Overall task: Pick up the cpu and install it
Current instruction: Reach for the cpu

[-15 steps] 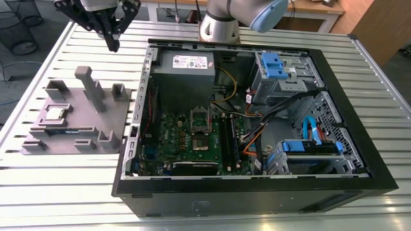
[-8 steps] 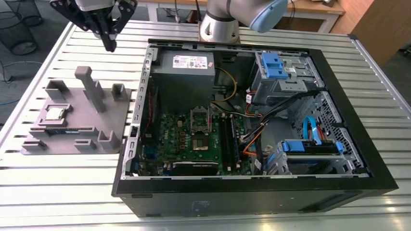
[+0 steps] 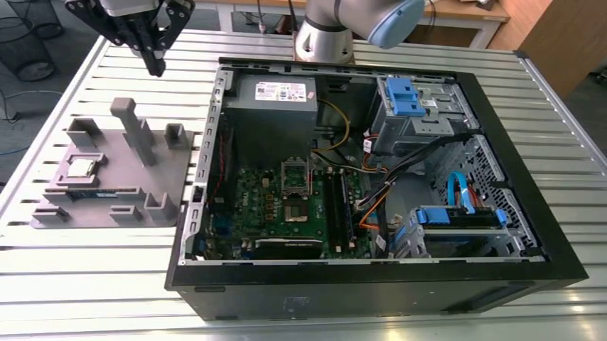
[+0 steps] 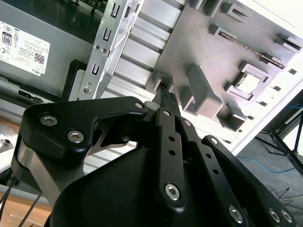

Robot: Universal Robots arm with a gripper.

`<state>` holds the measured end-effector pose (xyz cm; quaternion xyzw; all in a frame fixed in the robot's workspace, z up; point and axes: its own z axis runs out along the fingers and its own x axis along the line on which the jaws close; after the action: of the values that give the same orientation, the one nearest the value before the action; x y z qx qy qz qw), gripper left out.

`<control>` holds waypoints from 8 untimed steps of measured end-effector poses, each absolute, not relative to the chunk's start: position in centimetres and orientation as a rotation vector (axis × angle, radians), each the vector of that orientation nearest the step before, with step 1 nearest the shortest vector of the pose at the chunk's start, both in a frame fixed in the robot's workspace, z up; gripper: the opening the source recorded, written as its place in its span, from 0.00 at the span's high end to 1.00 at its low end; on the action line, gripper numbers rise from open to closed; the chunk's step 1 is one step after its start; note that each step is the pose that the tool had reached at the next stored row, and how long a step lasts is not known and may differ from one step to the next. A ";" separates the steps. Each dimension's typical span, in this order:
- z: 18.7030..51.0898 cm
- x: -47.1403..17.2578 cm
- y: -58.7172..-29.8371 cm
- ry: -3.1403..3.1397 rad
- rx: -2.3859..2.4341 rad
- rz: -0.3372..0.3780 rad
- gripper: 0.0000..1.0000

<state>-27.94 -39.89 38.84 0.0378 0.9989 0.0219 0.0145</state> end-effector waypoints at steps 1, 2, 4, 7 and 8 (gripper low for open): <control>38.8 -28.0 -39.9 3.110 0.118 0.068 0.89; 38.8 -28.2 -39.9 3.110 0.118 0.068 0.89; 38.8 -28.4 -39.9 3.110 0.118 0.068 0.89; 38.8 -29.0 -39.9 3.110 0.118 0.068 0.89; 38.7 -29.2 -39.9 3.110 0.118 0.068 0.89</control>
<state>-29.25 -39.89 38.74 0.0379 0.9989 0.0219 0.0145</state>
